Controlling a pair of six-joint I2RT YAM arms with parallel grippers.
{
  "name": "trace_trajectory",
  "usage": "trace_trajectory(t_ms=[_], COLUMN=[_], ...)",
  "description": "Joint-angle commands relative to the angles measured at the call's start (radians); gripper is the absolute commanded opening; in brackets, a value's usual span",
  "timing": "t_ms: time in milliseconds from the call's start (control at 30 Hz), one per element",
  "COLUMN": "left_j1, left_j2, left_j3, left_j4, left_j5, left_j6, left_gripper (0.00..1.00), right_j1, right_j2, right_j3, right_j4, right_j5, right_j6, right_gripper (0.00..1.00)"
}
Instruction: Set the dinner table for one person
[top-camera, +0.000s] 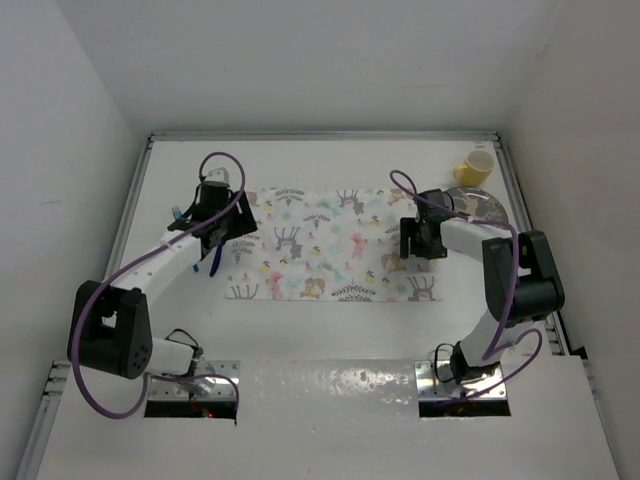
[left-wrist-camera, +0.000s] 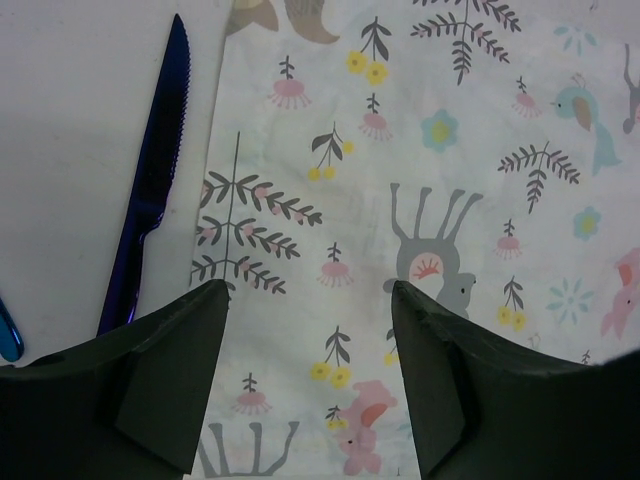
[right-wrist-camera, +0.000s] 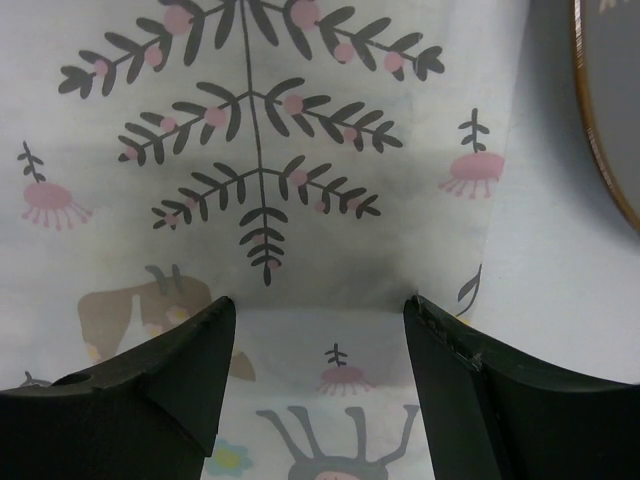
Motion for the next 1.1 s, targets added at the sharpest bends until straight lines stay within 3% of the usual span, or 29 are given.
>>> trace_trajectory(t_ms=[0, 267, 467, 600, 700, 933, 1067], left_j1=[0.004, 0.005, 0.005, 0.005, 0.005, 0.004, 0.005], left_j2=[-0.042, -0.045, -0.045, -0.047, -0.067, -0.087, -0.087], left_j3=[-0.004, -0.001, 0.044, 0.085, 0.078, 0.036, 0.028], left_j4=[0.013, 0.012, -0.019, -0.044, -0.042, -0.021, -0.010], left_j5=[-0.026, -0.039, -0.048, -0.040, -0.031, -0.014, 0.000], left_j6=[0.024, 0.030, 0.047, 0.065, 0.085, 0.099, 0.100], left_gripper=[0.65, 0.67, 0.70, 0.78, 0.82, 0.88, 0.89], right_j1=[-0.028, -0.034, -0.034, -0.068, -0.155, -0.432, -0.565], right_j2=[0.032, 0.023, -0.205, -0.336, -0.402, -0.477, -0.470], right_j3=[0.008, 0.039, 0.039, 0.021, -0.037, -0.251, -0.375], right_j4=[0.043, 0.006, 0.058, 0.094, 0.111, 0.233, 0.435], right_j5=[0.025, 0.025, 0.022, 0.100, 0.087, -0.128, -0.267], right_j6=[-0.023, -0.043, 0.082, 0.195, 0.305, 0.508, 0.628], right_gripper=[0.68, 0.68, 0.70, 0.80, 0.82, 0.84, 0.84])
